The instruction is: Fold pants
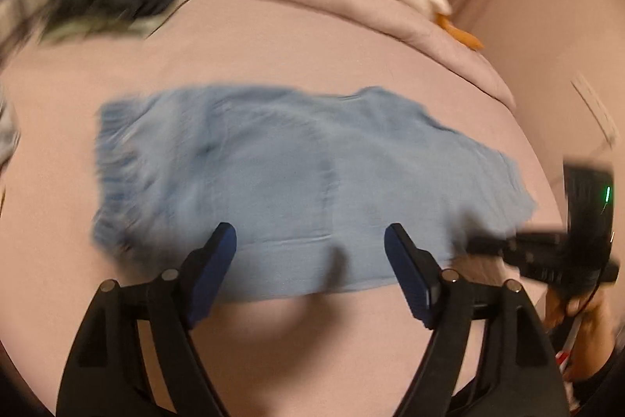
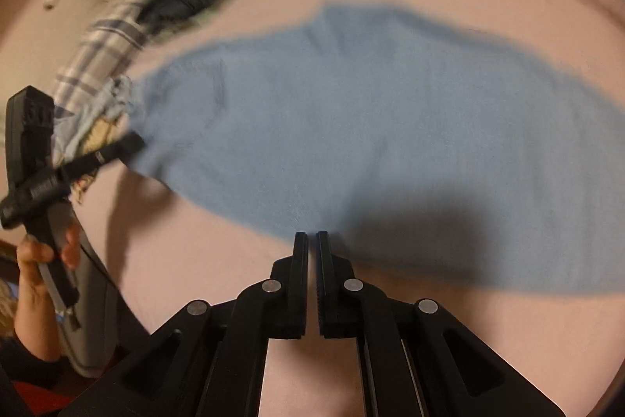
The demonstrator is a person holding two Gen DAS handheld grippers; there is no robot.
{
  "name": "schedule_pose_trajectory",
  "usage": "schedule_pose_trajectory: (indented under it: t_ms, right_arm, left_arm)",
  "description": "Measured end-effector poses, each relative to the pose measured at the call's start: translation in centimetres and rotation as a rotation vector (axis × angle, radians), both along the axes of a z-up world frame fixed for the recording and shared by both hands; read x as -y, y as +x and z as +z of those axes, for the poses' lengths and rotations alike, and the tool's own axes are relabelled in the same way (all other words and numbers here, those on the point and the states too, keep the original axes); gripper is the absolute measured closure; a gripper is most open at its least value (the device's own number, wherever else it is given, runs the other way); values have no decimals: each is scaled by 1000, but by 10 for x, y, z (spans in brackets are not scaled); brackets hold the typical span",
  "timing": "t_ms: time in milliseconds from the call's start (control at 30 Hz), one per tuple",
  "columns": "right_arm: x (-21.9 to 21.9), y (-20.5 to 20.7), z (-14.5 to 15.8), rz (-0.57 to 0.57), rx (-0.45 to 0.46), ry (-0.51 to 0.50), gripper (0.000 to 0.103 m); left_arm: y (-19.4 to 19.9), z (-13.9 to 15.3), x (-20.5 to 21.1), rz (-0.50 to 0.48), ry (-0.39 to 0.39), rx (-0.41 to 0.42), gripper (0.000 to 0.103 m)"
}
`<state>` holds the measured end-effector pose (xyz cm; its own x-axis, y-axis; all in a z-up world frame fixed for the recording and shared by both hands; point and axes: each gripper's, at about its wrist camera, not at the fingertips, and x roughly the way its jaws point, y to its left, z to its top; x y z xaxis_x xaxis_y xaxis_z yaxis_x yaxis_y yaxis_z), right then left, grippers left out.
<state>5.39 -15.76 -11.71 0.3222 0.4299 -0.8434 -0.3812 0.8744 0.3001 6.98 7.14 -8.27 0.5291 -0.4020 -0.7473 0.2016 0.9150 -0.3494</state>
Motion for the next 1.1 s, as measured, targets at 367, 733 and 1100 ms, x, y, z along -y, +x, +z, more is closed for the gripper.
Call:
schedule_pose_trajectory:
  t_ms: [367,733,1100]
  right_arm:
    - [-47,6,-30,45,71,-147,66]
    - [-47,160,17,-53,87,82,55]
    - [-78,204,-36,34,-113,-34,97]
  left_arm:
    - [-9,-39,37,-166,266,59,24]
    - [51,-3,-11,5,147,123,24]
    - [79,-29,-24,-1,266,74,48]
